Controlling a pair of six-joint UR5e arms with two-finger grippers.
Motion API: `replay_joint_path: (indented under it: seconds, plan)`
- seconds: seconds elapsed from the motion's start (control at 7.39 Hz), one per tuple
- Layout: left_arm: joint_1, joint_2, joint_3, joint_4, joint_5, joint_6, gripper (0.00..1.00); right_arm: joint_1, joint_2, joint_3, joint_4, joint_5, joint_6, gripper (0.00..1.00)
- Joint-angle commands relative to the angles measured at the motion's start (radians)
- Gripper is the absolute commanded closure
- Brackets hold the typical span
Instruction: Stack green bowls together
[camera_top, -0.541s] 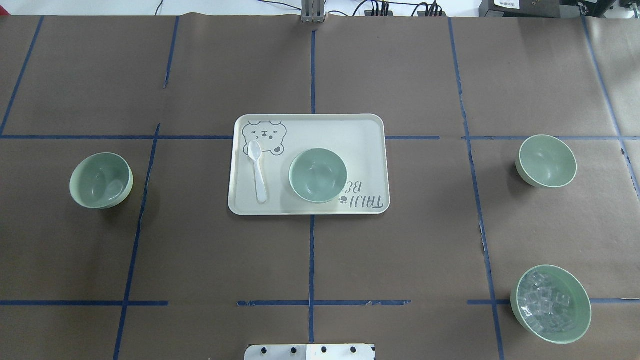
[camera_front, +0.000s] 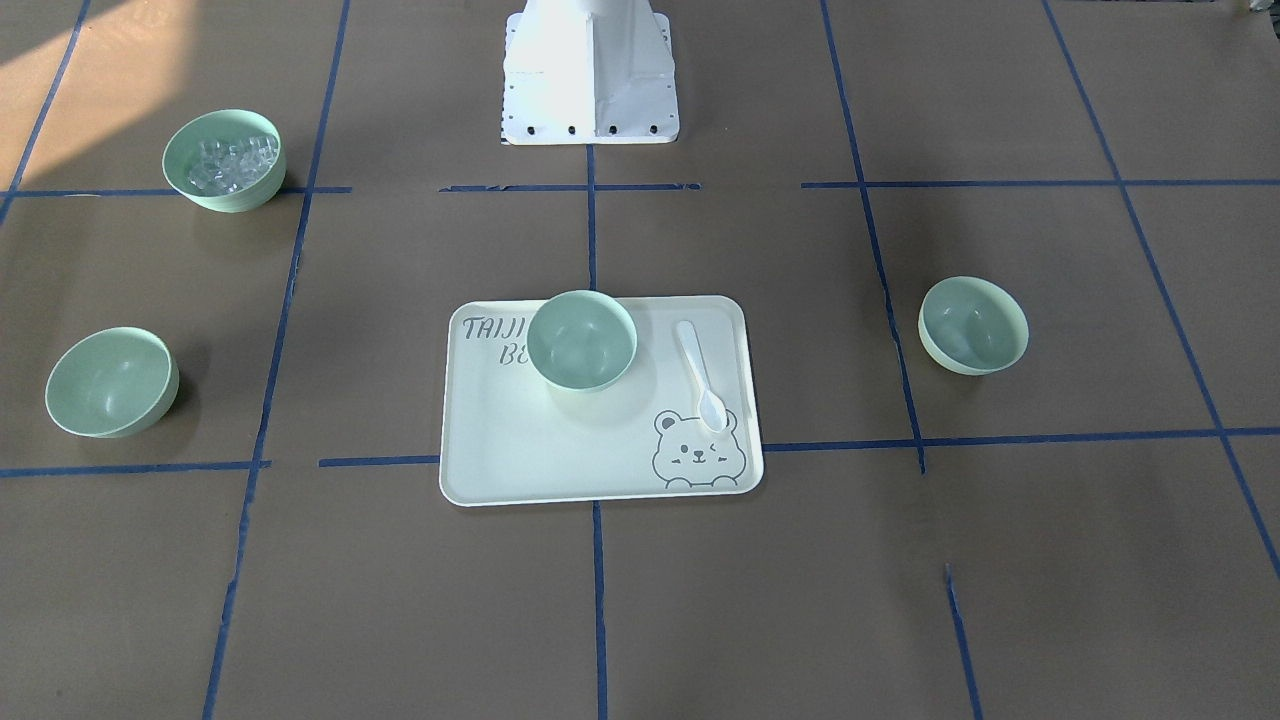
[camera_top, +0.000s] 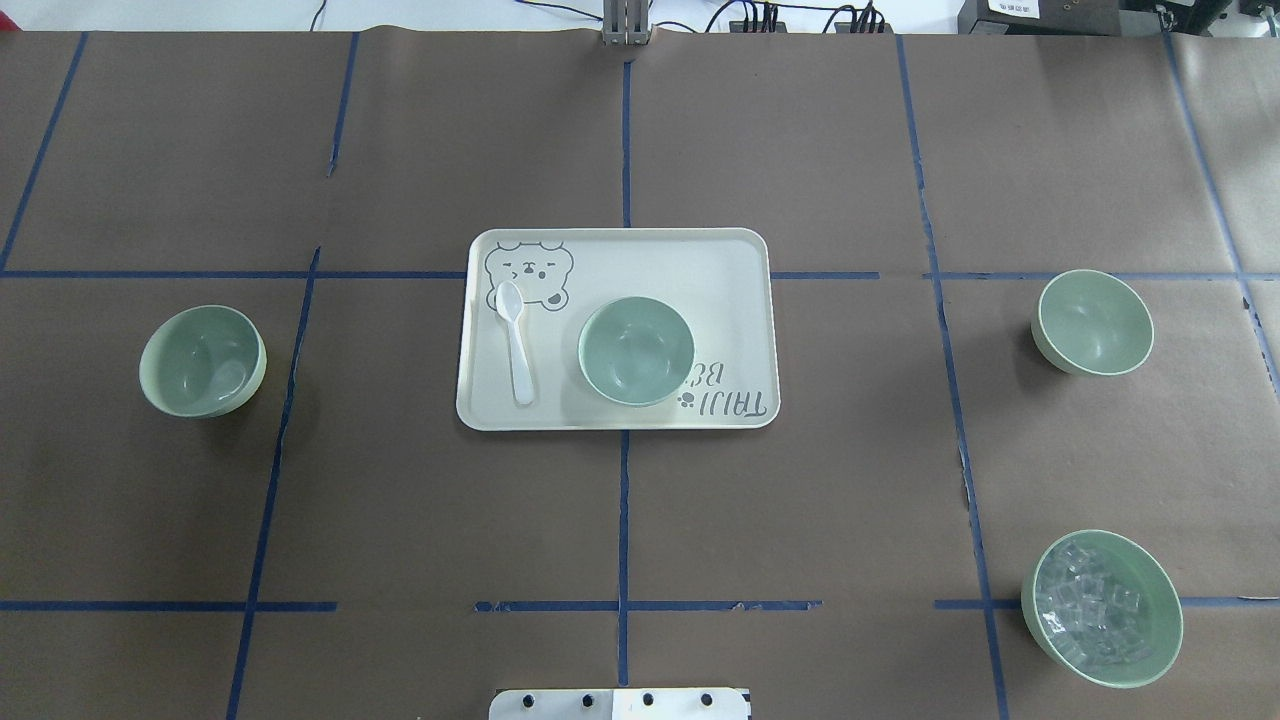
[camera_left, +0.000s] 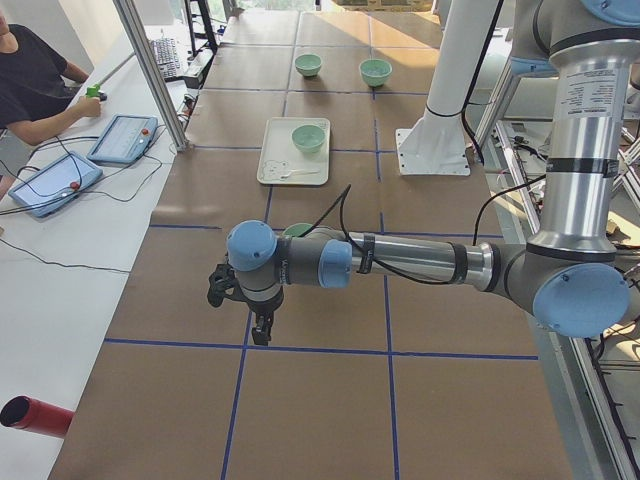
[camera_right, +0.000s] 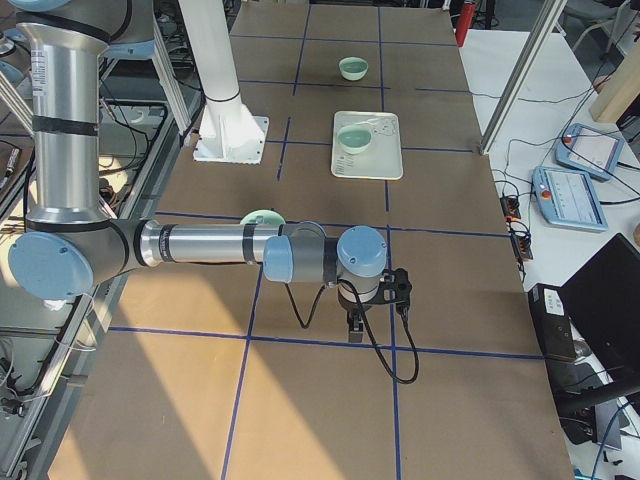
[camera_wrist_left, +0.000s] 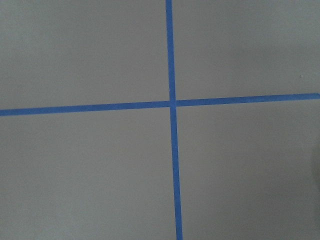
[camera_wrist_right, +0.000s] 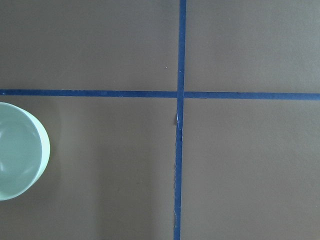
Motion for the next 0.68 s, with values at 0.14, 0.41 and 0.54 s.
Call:
replay_joint_path:
  seconds: [0.14,0.41,0.54]
  plan:
    - [0.145,0.016,-0.007,-0.231,-0.006,-0.294,0.0,-0.034,0.001,0.022,0.017,0.003,0.002,0.0]
    - [0.259,0.036,-0.007,-0.435,-0.004,-0.584,0.0,-0.041,0.017,0.026,0.014,0.006,0.002,0.0]
    - [0.32,0.043,-0.008,-0.537,-0.001,-0.728,0.0,-0.041,0.02,0.026,0.013,0.007,0.002,0.0]
